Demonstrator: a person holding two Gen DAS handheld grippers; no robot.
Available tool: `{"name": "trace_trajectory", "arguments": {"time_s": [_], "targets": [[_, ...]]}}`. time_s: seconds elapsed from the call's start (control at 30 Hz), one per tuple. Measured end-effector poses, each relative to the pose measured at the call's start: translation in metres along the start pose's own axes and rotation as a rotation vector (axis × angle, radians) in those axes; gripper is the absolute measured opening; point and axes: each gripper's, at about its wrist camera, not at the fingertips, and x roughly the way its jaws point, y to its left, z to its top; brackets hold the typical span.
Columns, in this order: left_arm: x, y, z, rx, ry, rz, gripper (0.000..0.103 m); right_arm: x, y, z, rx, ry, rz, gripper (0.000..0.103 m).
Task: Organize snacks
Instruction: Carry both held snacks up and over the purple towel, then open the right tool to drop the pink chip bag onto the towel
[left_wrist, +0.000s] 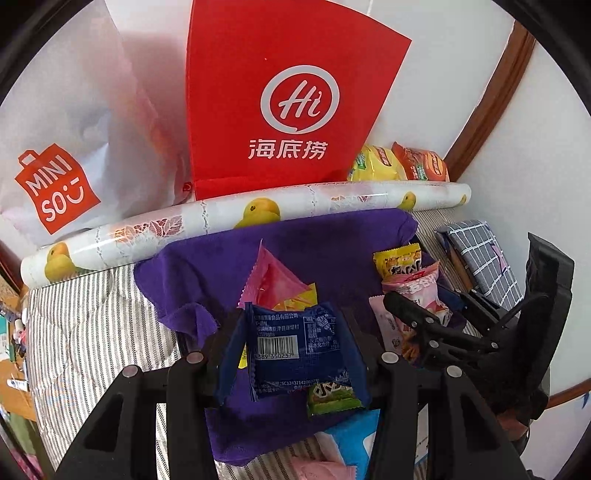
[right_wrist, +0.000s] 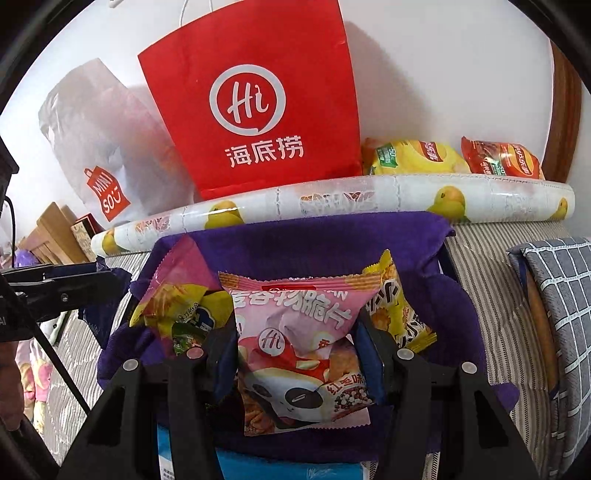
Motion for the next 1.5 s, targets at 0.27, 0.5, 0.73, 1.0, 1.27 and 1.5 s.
{"name": "trace_trajectory", "arguments": {"time_s": [0.27,0.5,0.73,1.0,1.27,1.5], "targets": [[0.008,-0.004,-0.001,0.007,0.023,0.005,0.047,0.005,-0.005,0.0,0.019,0.026,-0.014,0.056],[0.014,-0.004,-0.002,0.006,0.044,0.007,0.048,0.007,-0.007,-0.001,0.029,0.041,-0.025,0.056],[0.019,-0.003,-0.003,0.001,0.056,0.011,0.048,0.011,-0.006,-0.001,0.026,0.064,-0.031,0.057],[0.025,-0.001,-0.003,-0.009,0.069,0.008,0.048,0.003,-0.005,0.0,0.029,0.032,-0.041,0.065],[0.032,0.0,-0.004,-0.022,0.093,0.002,0.048,-0.014,-0.009,0.005,0.064,-0.029,-0.005,0.067],[0.038,0.002,-0.005,-0.039,0.11,-0.001,0.048,-0.017,-0.012,0.007,0.082,-0.044,-0.001,0.067]]}}
